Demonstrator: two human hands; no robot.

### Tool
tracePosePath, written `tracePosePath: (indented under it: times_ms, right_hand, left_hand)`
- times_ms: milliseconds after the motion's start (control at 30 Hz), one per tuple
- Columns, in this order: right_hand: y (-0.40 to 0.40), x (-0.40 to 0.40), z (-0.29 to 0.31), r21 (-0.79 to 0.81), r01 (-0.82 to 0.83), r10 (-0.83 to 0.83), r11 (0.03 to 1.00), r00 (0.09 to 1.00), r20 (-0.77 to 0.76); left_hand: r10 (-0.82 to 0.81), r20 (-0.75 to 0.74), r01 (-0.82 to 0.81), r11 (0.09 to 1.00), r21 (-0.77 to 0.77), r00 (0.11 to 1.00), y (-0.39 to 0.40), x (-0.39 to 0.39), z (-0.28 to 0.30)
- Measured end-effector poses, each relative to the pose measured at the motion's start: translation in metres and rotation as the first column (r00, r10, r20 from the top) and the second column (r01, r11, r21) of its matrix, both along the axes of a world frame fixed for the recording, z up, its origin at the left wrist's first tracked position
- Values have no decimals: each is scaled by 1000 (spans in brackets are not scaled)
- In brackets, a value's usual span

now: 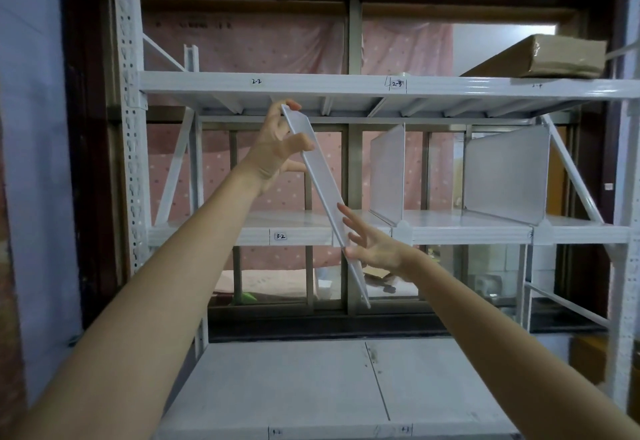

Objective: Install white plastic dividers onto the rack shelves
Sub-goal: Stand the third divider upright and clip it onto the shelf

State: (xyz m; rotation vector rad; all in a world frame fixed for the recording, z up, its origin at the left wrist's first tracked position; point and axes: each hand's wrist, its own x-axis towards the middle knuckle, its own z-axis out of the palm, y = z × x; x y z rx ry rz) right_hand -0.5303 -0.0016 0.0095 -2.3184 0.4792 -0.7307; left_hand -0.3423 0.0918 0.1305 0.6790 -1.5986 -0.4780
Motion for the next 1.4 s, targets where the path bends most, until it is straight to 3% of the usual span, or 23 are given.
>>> tracePosePath:
  times_ms: [100, 400, 667, 1400]
  right_hand:
    - [-5, 4, 0, 19, -1, 3, 1000, 996, -90]
    - [-33, 8, 15, -57, 9, -6, 998, 998, 55]
    - [-81, 2, 32, -72, -16, 21, 997, 997, 77]
    - [-200, 42, 49, -40, -105, 110, 994, 983, 147]
  left_hand:
    - [-26, 2, 26, 999, 25, 1000, -8, 3, 4]
    - [-54, 112, 52, 998, 20, 992, -35, -9, 27]
    - [46, 225, -49, 999, 8, 973, -77, -29, 46]
    - [102, 299, -135, 986, 94, 949, -187, -15, 77]
